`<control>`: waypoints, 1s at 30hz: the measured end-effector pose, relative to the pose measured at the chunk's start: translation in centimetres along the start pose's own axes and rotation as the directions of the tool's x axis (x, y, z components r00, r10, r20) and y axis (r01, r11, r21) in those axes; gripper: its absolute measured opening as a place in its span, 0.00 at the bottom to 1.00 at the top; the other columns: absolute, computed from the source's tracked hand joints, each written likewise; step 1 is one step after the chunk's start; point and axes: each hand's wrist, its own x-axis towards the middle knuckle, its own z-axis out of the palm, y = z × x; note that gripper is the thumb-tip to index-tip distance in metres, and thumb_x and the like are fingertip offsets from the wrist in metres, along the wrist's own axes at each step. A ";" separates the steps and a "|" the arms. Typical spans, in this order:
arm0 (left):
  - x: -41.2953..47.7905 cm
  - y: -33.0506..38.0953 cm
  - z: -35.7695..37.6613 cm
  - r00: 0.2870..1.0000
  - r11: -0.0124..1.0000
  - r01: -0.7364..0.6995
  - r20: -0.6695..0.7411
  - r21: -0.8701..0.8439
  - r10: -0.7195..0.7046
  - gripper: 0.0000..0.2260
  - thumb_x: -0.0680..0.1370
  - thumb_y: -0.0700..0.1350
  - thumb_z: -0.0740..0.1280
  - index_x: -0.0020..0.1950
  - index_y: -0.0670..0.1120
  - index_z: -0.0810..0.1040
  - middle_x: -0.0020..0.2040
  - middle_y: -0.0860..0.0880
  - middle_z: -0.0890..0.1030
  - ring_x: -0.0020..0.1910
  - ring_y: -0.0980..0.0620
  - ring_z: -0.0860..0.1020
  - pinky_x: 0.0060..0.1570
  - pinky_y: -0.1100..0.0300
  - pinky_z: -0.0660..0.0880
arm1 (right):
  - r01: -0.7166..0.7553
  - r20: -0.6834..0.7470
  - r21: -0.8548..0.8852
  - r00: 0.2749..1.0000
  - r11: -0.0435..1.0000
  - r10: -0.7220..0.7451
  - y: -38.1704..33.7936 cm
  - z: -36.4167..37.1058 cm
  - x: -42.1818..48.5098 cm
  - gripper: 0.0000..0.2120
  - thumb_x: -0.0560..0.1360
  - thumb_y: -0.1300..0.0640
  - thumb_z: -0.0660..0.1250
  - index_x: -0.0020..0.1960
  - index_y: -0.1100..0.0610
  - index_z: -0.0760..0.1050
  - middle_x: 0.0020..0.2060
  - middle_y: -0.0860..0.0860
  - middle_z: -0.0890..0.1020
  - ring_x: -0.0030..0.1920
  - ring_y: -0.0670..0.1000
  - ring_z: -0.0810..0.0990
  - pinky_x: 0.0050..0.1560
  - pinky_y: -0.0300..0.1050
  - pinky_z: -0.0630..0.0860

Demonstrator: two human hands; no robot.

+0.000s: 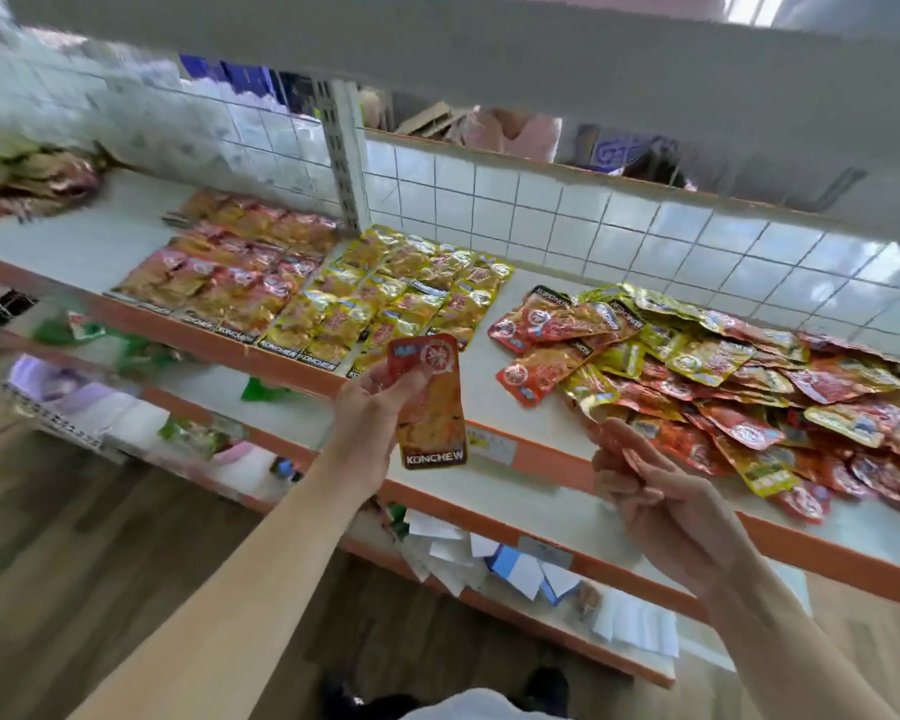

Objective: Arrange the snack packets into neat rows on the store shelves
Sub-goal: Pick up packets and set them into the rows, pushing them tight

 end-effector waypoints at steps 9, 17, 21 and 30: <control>0.9 3.9 -10.5 0.997 0.991 -0.074 -0.003 0.110 0.075 0.04 0.80 0.46 0.69 0.53 0.51 0.82 0.50 0.44 0.86 0.49 0.43 0.85 0.52 0.43 0.82 | 0.045 -0.043 -0.677 0.994 0.735 -0.101 4.7 11.7 4.4 0.34 0.55 0.52 0.86 0.57 0.61 0.82 0.50 0.60 0.86 0.47 0.57 0.85 0.50 0.48 0.78; 1.4 6.9 -20.2 0.998 0.983 0.012 0.065 0.186 -0.025 0.14 0.78 0.39 0.71 0.62 0.47 0.76 0.55 0.42 0.84 0.57 0.40 0.82 0.56 0.46 0.80 | -0.017 -0.199 -0.763 0.957 0.647 -0.210 10.1 20.9 9.6 0.07 0.74 0.65 0.71 0.51 0.58 0.81 0.22 0.45 0.78 0.18 0.39 0.72 0.21 0.28 0.66; 0.9 8.1 -24.5 0.997 0.974 -0.008 0.082 0.226 -0.011 0.20 0.70 0.43 0.74 0.61 0.50 0.77 0.55 0.42 0.84 0.57 0.41 0.82 0.63 0.39 0.75 | -0.055 -0.172 -0.836 0.971 0.547 -0.165 12.5 24.0 12.3 0.13 0.62 0.48 0.77 0.43 0.53 0.87 0.36 0.55 0.86 0.37 0.56 0.84 0.50 0.53 0.83; 0.4 9.0 -29.1 0.997 0.975 -0.073 0.014 0.211 0.072 0.16 0.71 0.43 0.73 0.58 0.44 0.81 0.53 0.40 0.85 0.55 0.40 0.83 0.60 0.40 0.78 | -0.052 -0.117 -0.758 0.991 0.650 -0.057 17.3 28.6 15.5 0.17 0.66 0.47 0.73 0.48 0.58 0.84 0.46 0.56 0.87 0.48 0.58 0.85 0.57 0.61 0.79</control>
